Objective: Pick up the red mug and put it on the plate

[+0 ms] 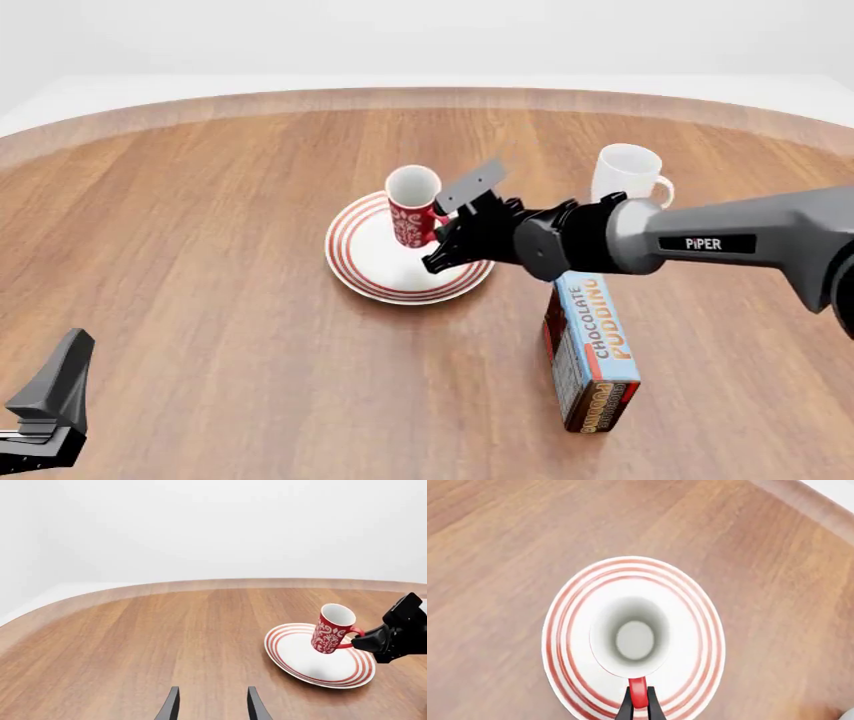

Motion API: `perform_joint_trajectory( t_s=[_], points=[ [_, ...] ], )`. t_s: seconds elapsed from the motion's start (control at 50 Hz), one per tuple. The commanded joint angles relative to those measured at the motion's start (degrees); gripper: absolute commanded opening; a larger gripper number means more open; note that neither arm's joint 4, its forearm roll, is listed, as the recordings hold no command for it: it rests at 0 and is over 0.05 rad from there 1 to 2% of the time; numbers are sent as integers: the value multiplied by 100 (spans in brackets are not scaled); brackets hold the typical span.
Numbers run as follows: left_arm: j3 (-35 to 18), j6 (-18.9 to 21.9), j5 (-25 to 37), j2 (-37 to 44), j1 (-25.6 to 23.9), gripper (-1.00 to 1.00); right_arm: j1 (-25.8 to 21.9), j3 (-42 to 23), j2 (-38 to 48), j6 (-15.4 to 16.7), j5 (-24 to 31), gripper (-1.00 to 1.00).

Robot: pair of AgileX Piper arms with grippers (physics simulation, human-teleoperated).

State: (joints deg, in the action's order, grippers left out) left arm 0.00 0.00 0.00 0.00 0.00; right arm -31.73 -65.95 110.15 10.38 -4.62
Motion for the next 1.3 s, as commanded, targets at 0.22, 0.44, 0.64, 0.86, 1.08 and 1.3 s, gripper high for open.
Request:
perform_joint_trajectory(
  t_s=[0.22,0.44,0.64,0.86,1.08,1.3],
  points=[
    [0,0,0,0,0,100,61,-168,289,-24,-75,-100],
    [0,0,0,0,0,100,50,-205,408,-14,-102,-100],
    [0,0,0,0,0,100,22,-208,415,-36,-121,-100],
    [0,0,0,0,0,100,45,-204,472,-9,-171,-100],
    [0,0,0,0,0,100,-37,-121,508,38,-286,100],
    [0,0,0,0,0,100,-29,-107,512,109,-326,100]
  ],
)
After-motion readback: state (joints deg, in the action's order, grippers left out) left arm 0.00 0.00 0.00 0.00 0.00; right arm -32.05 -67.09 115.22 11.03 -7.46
